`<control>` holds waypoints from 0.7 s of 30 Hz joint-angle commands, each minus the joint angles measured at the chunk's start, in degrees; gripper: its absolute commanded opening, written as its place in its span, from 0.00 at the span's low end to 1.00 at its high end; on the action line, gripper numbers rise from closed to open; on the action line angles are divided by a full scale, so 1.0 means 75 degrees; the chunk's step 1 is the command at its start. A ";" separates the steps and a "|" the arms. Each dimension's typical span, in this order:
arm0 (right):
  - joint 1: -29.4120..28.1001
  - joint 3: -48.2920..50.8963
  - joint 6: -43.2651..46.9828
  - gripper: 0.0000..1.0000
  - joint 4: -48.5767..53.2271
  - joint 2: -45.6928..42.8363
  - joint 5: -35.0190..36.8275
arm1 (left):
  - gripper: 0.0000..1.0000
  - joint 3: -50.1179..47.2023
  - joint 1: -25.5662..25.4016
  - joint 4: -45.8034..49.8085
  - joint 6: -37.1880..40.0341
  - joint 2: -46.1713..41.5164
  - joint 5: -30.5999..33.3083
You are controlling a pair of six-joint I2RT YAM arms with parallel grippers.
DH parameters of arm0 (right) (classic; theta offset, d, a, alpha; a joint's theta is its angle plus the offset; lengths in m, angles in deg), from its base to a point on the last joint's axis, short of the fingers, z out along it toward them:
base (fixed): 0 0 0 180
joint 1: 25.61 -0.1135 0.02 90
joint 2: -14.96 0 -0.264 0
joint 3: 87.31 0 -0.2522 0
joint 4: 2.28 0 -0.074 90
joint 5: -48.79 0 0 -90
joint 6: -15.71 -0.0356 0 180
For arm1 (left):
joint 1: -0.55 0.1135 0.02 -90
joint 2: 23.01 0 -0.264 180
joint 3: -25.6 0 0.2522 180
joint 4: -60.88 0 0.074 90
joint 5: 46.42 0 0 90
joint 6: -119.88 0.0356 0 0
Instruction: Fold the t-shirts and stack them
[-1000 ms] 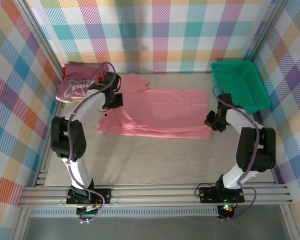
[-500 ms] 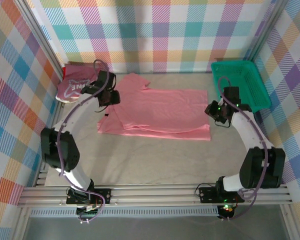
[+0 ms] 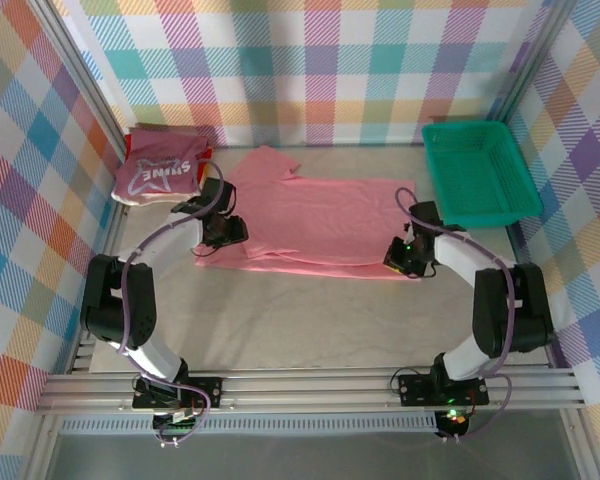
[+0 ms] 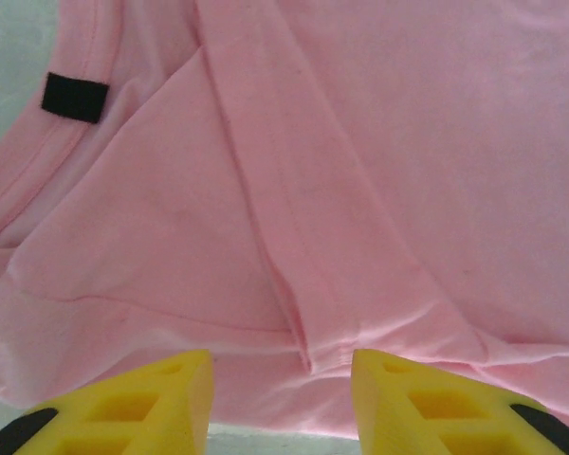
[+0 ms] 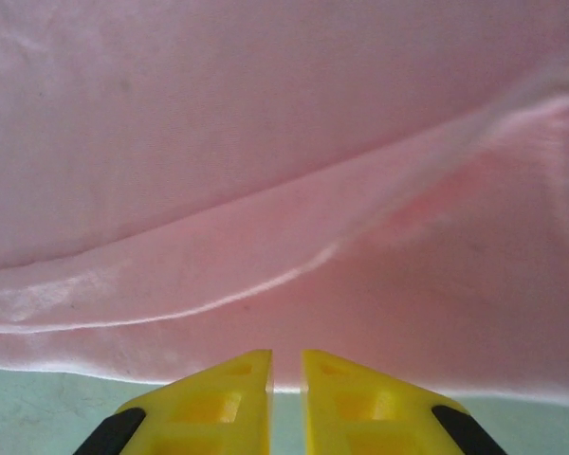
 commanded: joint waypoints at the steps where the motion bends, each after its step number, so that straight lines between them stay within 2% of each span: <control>1: -0.0177 -0.0259 -0.0177 0.15 -0.0527 0.0340 -0.0205 | 0.42 0.0067 -0.0099 -0.0246 -0.0210 0.0317 -0.0398; 6: -0.0229 -0.0358 -0.0202 0.16 -0.0650 0.0351 -0.0127 | 0.47 0.0237 -0.0253 0.0036 -0.0329 0.0525 -0.0315; 9: -0.0231 -0.0435 -0.0178 0.16 -0.0674 0.0331 -0.0147 | 0.48 0.0211 -0.0294 0.0119 -0.0494 0.0667 -0.0090; 12: -0.0231 -0.0529 -0.0144 0.17 -0.0640 0.0369 -0.0184 | 0.47 0.0128 -0.0349 -0.0166 -0.0588 0.0818 -0.0264; 19: -0.0231 -0.0521 -0.0112 0.17 -0.0661 0.0347 -0.0290 | 0.39 0.0186 -0.0561 -0.0632 -0.0692 0.1408 -0.0189; 21: -0.0230 -0.0497 -0.0109 0.17 -0.0661 0.0343 -0.0311 | 0.31 0.0217 -0.0564 -0.0689 -0.0702 0.1574 -0.0151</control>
